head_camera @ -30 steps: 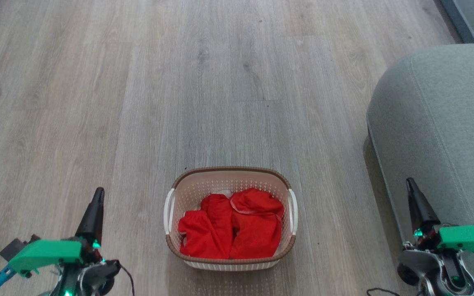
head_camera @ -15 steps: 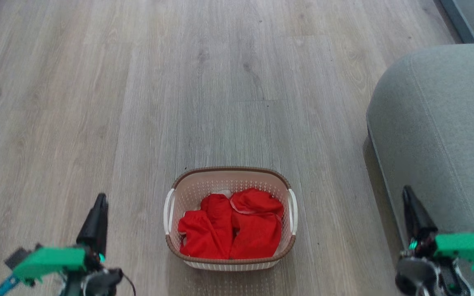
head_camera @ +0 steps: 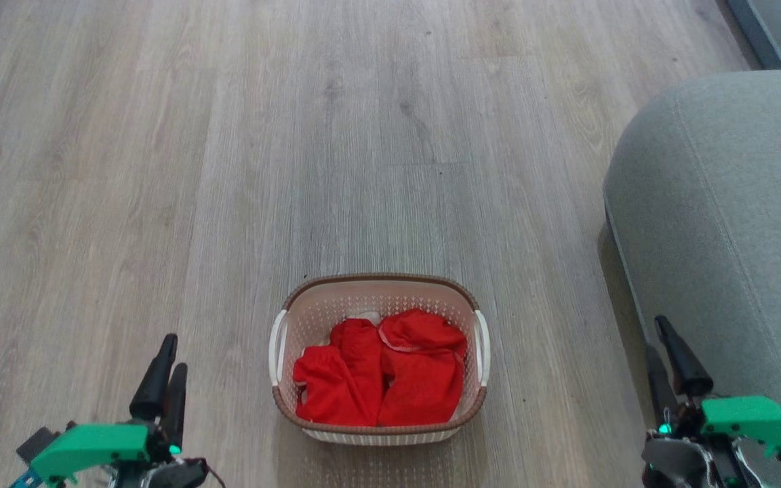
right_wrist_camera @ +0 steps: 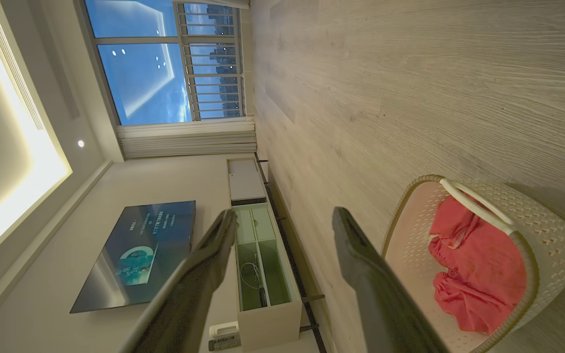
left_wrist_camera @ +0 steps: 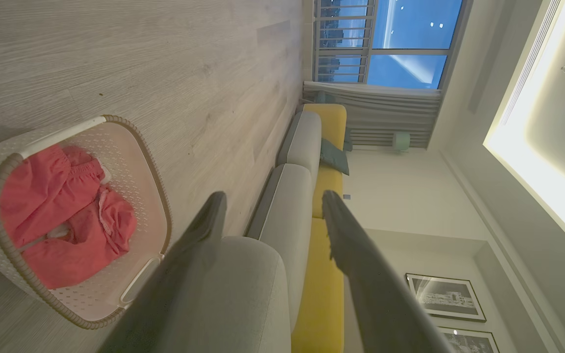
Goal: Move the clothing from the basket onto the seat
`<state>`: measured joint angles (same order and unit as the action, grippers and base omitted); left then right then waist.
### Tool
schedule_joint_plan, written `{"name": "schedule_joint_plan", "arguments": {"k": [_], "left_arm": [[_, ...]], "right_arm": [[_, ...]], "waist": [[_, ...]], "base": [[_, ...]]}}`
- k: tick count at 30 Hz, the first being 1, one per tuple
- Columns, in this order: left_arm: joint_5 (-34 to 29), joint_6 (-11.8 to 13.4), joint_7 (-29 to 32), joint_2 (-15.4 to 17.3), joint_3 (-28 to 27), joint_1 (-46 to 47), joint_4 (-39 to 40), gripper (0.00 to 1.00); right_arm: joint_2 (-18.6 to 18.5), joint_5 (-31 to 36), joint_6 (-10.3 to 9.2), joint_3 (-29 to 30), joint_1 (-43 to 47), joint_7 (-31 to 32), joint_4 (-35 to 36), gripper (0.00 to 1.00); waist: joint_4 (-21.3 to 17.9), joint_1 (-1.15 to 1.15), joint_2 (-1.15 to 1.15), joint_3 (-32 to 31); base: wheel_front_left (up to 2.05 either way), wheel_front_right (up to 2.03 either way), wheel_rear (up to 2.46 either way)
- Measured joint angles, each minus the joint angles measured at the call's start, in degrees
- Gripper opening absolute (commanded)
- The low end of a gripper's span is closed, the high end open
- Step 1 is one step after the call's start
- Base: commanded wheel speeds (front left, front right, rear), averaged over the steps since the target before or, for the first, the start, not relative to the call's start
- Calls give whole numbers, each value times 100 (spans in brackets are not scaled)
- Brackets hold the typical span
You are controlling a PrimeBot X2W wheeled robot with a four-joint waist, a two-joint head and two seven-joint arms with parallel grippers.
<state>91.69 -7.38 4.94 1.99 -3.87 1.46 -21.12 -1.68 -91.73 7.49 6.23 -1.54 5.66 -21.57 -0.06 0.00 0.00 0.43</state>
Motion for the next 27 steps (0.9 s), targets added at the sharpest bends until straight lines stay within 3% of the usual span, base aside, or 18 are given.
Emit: {"name": "schedule_joint_plan", "arguments": {"k": [27], "left_arm": [[-9, 0, -277, 10, 74, 481, -124, 100]], "right_arm": [[-78, 92, 0, -550, -648, -325, -114, 100]], "waist": [[-13, 0, 0, 28]], "base": [[0, 0, 0]]}}
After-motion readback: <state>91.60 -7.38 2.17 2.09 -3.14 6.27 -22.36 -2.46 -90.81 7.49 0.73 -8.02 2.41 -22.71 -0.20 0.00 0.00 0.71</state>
